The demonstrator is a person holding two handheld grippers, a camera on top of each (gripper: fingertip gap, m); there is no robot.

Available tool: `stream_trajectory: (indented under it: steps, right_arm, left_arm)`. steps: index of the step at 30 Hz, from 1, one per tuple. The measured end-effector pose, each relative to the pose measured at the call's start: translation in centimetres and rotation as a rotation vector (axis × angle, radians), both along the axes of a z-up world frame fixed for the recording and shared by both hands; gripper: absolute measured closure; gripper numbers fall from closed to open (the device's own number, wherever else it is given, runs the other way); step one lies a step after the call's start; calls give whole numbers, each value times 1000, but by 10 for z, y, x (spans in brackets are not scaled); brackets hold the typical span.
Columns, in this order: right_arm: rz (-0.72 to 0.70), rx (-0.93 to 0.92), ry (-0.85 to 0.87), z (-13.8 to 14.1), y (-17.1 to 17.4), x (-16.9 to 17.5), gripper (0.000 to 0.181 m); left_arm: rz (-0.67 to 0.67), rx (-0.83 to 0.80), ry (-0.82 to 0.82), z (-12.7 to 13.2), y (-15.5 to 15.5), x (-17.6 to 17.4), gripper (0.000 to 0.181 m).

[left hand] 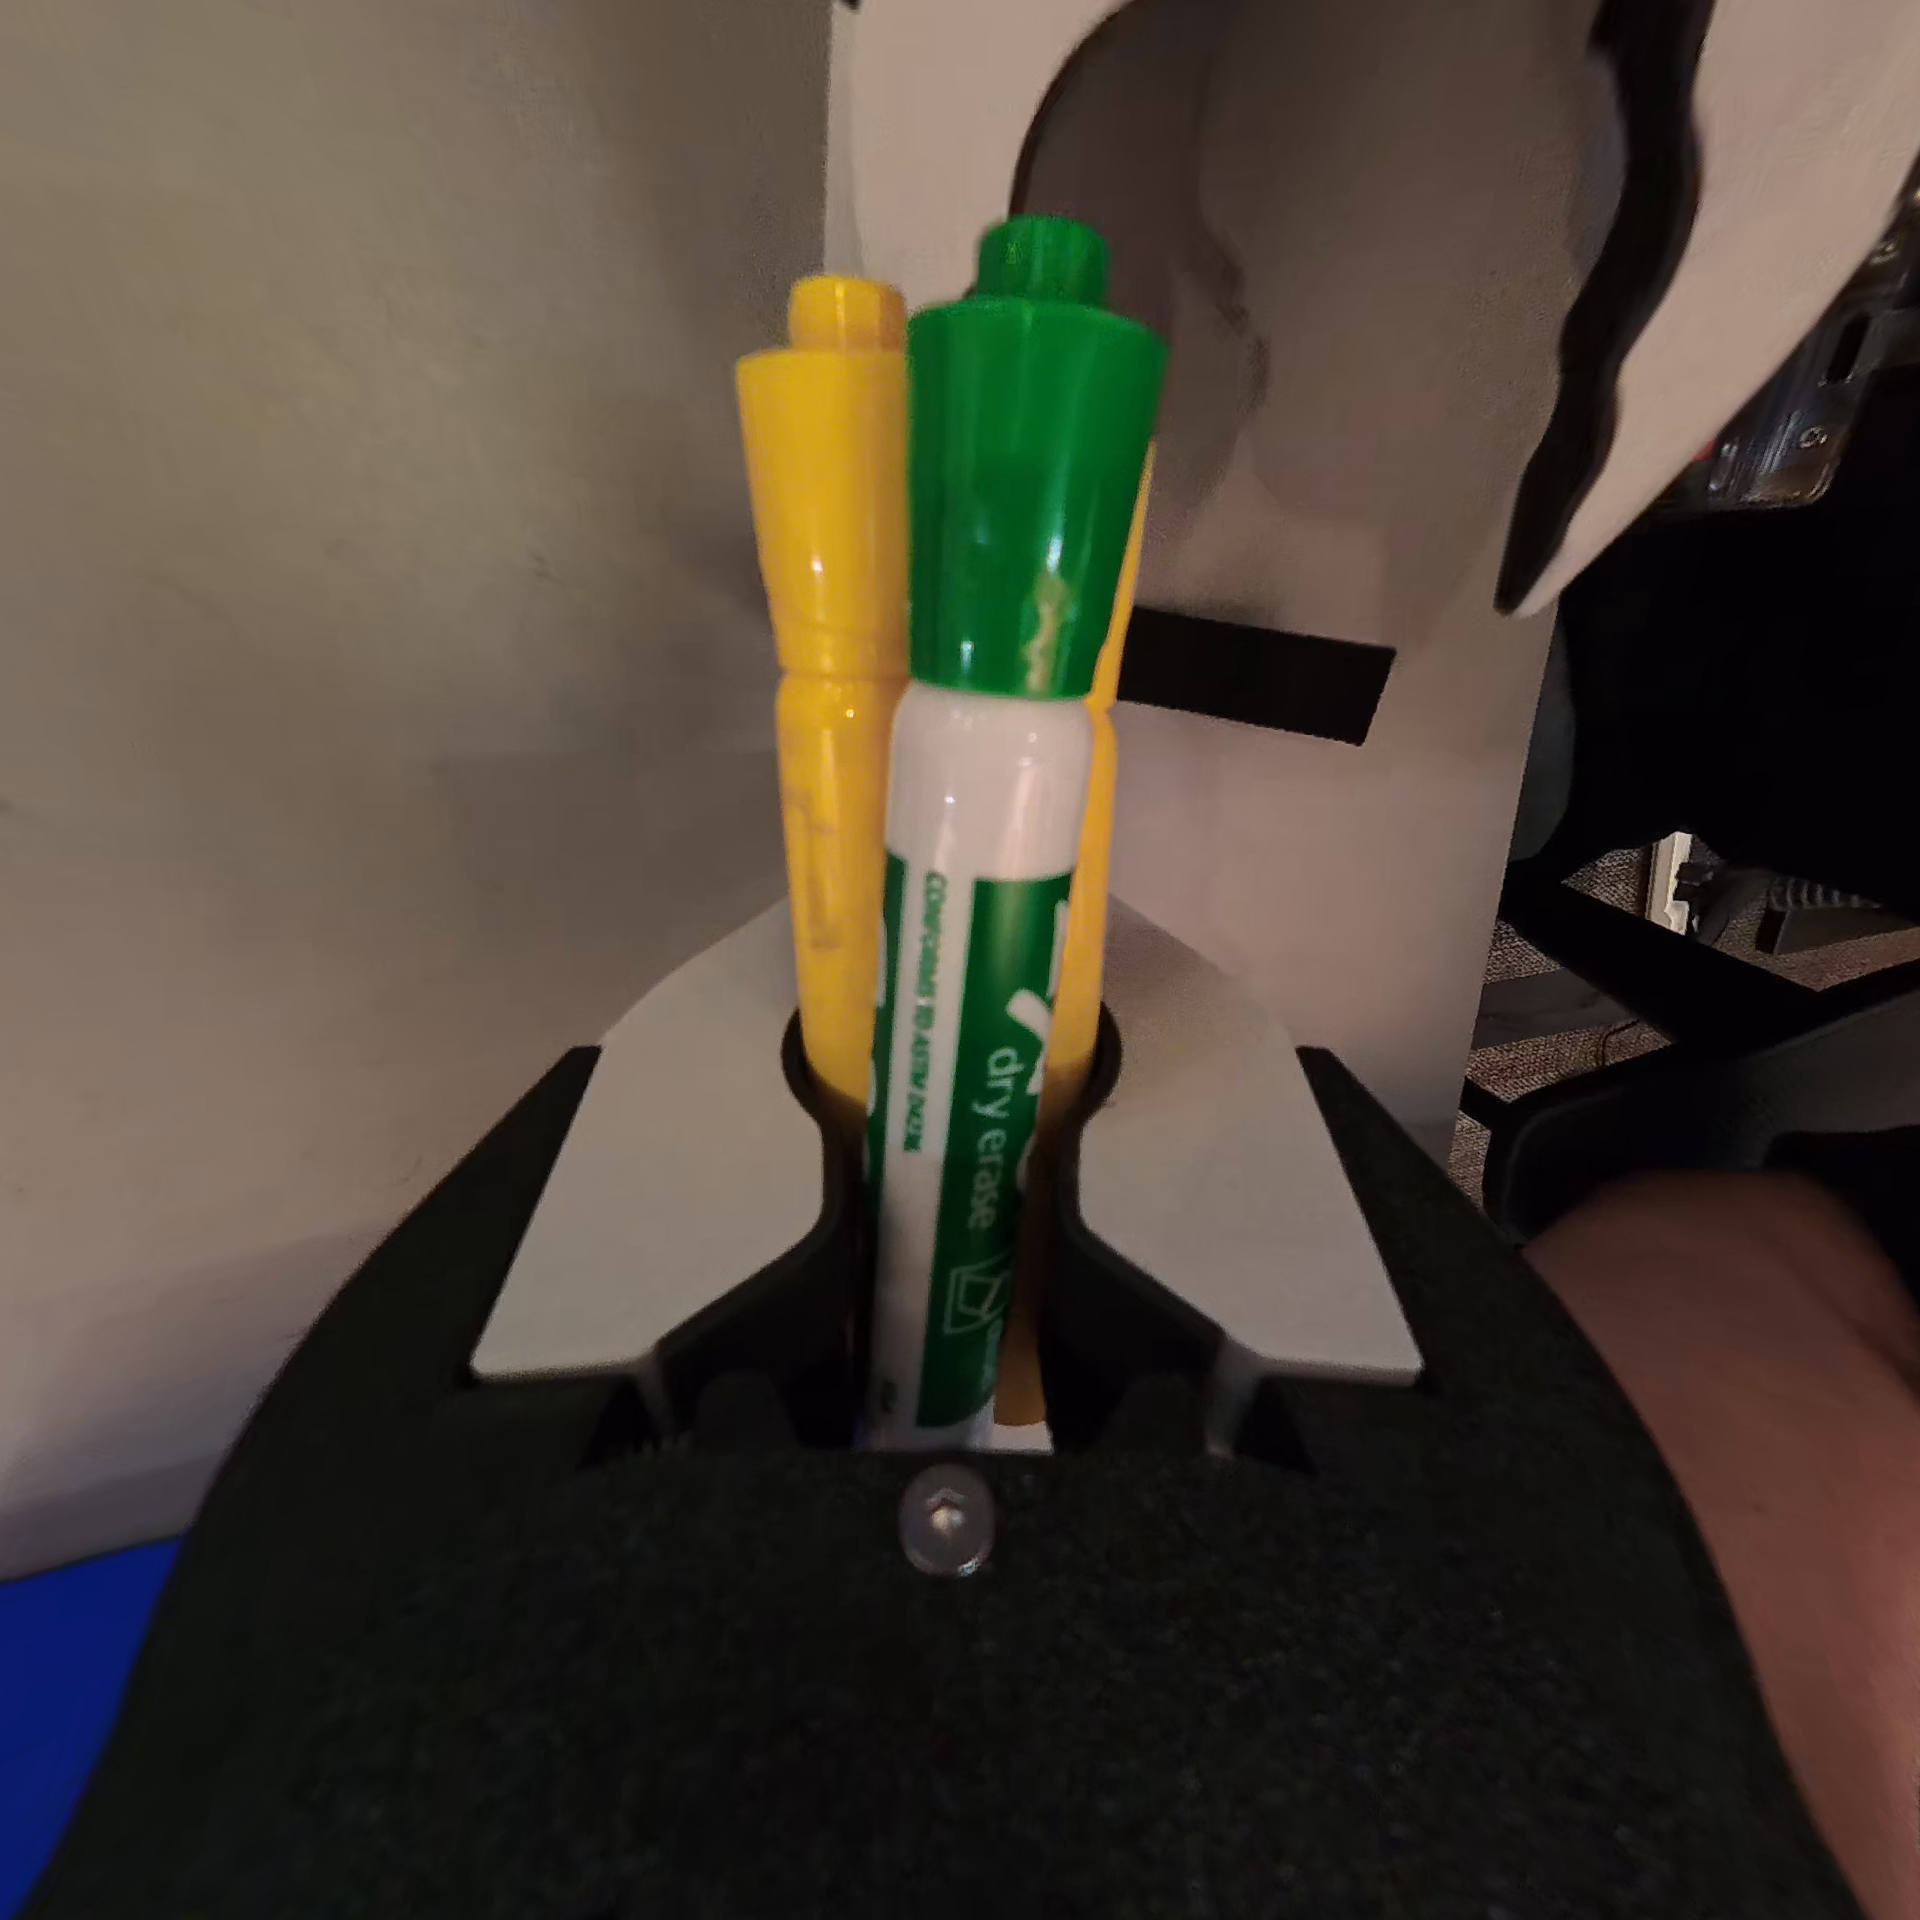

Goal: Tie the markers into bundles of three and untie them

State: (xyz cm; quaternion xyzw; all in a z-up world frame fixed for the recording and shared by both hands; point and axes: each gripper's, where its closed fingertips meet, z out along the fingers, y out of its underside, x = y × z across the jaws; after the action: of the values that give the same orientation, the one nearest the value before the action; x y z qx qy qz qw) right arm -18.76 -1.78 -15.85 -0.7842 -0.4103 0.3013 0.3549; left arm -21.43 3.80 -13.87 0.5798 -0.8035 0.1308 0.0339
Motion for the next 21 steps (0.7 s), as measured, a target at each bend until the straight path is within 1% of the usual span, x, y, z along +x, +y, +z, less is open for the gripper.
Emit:
stream_trajectory:
  steps: [1, 2, 4, 7, 10, 12, 13, 16, 18, 19, 21]
  right_arm:
    - [-27, -13, -36, -9, -1, -4, 51]
    - [-39, -36, -63, -17, -3, -7, 43]
    - [-35, -29, -111, -23, -3, -11, 37]
    - [-32, 2, -160, -26, 1, -12, 36]
    - [-48, 11, -160, -26, 12, -13, 40]
    - [-26, -4, -149, -25, 13, -16, 43]
    - [-22, -9, -140, -25, 14, -17, 48]
    - [-8, -31, -115, -23, 17, -19, 72]
    - [7, -36, -90, -21, 17, -21, 94]
    - [14, -44, -89, -21, 16, -21, 101]
    - [18, -54, -70, -20, 16, -22, 122]
  left_arm:
    - [-2, 4, 3, 0, 0, 0, 140]
    - [-5, 1, 6, -1, -1, 0, 140]
    - [-12, -5, 11, -2, -4, -1, 140]
    - [-16, -6, 19, -3, -5, 0, 140]
    - [-18, -9, 13, -2, -5, 0, 140]
    - [-10, -8, 14, -2, -4, -1, 140]
    - [-6, -7, 16, -2, -3, -1, 140]
    - [0, -11, 16, -2, -2, -4, 140]
    - [4, -11, 16, -2, -1, -4, 140]
    - [5, -13, 16, -2, -1, -4, 140]
    - [5, -15, 19, -2, -1, -5, 140]
